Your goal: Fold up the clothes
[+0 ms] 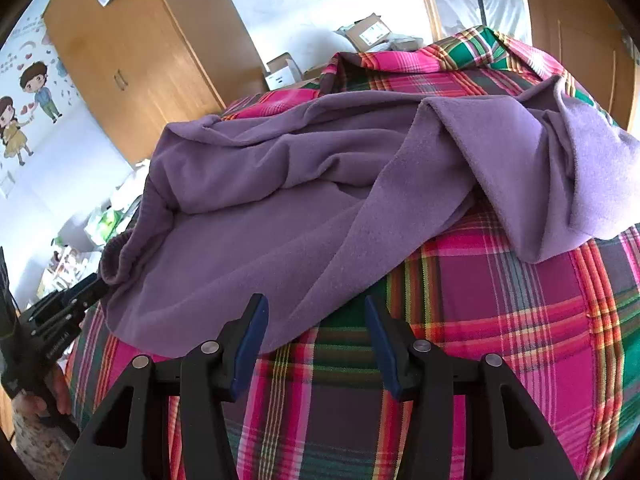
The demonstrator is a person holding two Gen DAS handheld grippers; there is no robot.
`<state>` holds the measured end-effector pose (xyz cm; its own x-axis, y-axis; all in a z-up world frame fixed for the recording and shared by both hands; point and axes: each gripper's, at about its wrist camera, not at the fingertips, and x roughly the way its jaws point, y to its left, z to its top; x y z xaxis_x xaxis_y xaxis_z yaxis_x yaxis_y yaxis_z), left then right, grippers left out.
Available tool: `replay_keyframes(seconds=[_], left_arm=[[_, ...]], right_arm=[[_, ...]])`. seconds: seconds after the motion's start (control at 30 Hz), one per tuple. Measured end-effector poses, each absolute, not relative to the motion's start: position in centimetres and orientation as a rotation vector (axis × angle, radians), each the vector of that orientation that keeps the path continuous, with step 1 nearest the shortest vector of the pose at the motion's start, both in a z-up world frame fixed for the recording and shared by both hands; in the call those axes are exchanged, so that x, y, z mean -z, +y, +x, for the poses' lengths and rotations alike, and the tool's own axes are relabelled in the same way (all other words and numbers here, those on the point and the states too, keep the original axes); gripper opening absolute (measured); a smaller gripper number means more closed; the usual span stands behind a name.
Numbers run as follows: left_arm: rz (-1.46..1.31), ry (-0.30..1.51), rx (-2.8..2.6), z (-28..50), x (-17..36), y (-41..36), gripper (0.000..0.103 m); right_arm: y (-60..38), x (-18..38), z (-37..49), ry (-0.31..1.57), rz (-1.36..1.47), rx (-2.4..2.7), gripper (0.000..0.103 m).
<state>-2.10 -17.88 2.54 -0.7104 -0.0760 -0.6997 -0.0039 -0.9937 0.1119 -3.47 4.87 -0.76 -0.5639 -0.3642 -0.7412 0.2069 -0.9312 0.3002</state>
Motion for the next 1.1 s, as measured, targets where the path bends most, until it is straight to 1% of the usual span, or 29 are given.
replay_keyframes(seconds=[0.13,0.27,0.33,0.47,0.6,0.93,1.0,1.07,1.1], left_arm=[[1.187,-0.201,2.861,-2.6,-2.4,-17.3,0.02],[1.194,-0.093,2.873,-2.8,-2.3,-18.5,0.02],[1.181,-0.071,2.872,-2.5,-2.3,-18.8,0.02],[1.17,-0.02,2.892,-2.3,-2.5,-19.2,0.02],[1.181,-0.022,2.883,-2.1,-2.2,-19.1,0.02],[1.188,0.023,2.894,-2.1,-2.0,-19.4,0.02],[1.181,0.024,2.894,-2.1,-2.1,-19.5,0.02],[1.178,0.027,2.893,-2.1,-2.1,-19.6,0.02],[1.169,0.025,2.893,-2.1,-2.2,-19.6,0.02]], right_arm=[[4.3,-0.3,-2.2,-0.235,1.182,2.568,0.052],[3.4,-1.6,-0.5,-0.215,1.078,2.601,0.052],[1.8,-2.2,-0.1,-0.212,1.024,2.506,0.052],[-2.7,-2.1,-2.2,-0.279,1.077,2.248,0.052],[-6.3,-1.4,-5.0,-0.359,1.139,2.063,0.052],[-11.1,0.9,-9.7,-0.463,1.294,1.921,0.052],[-11.2,1.2,-10.2,-0.516,1.326,1.893,0.052],[-11.2,1.3,-10.6,-0.551,1.341,1.875,0.039],[-11.3,1.2,-10.7,-0.561,1.34,1.871,0.024]])
